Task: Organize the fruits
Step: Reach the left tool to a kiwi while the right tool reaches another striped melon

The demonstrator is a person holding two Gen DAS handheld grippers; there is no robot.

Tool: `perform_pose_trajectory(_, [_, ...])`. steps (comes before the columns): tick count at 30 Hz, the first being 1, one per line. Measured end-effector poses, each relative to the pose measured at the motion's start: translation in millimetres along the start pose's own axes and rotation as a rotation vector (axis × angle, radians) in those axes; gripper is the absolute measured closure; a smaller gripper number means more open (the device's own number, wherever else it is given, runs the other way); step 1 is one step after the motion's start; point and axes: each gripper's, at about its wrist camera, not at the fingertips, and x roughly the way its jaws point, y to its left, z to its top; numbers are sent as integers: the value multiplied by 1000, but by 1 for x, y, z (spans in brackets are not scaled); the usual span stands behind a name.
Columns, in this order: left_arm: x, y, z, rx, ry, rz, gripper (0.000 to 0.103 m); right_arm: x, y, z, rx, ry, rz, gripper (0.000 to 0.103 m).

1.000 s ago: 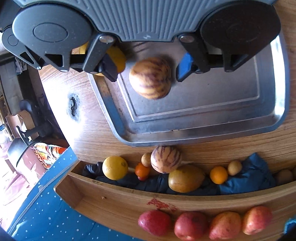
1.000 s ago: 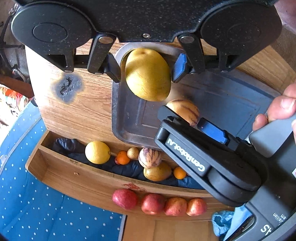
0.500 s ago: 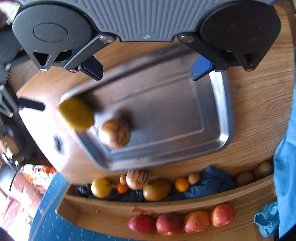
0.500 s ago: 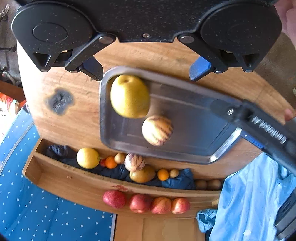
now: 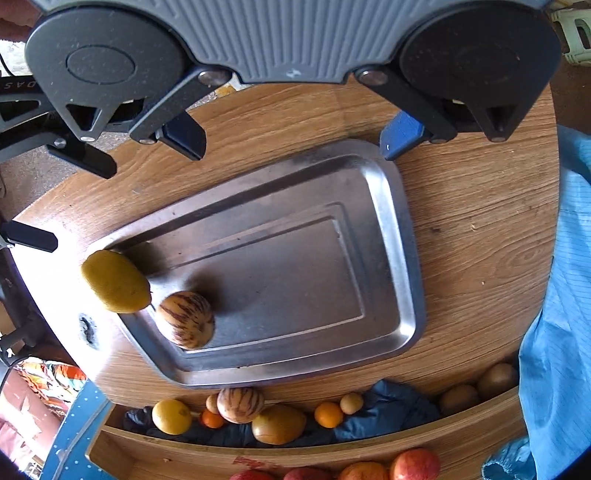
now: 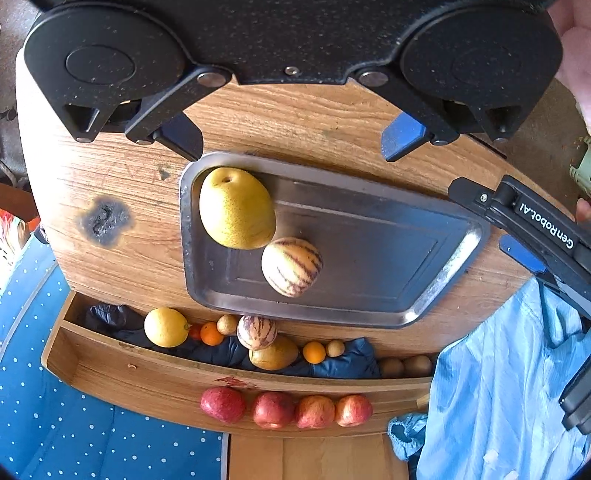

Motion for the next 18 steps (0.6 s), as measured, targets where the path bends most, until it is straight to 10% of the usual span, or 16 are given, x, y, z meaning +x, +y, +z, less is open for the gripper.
perform_pose_trajectory(18, [11, 8, 70, 16, -61, -27, 1, 20, -26, 50, 44, -52, -104, 1])
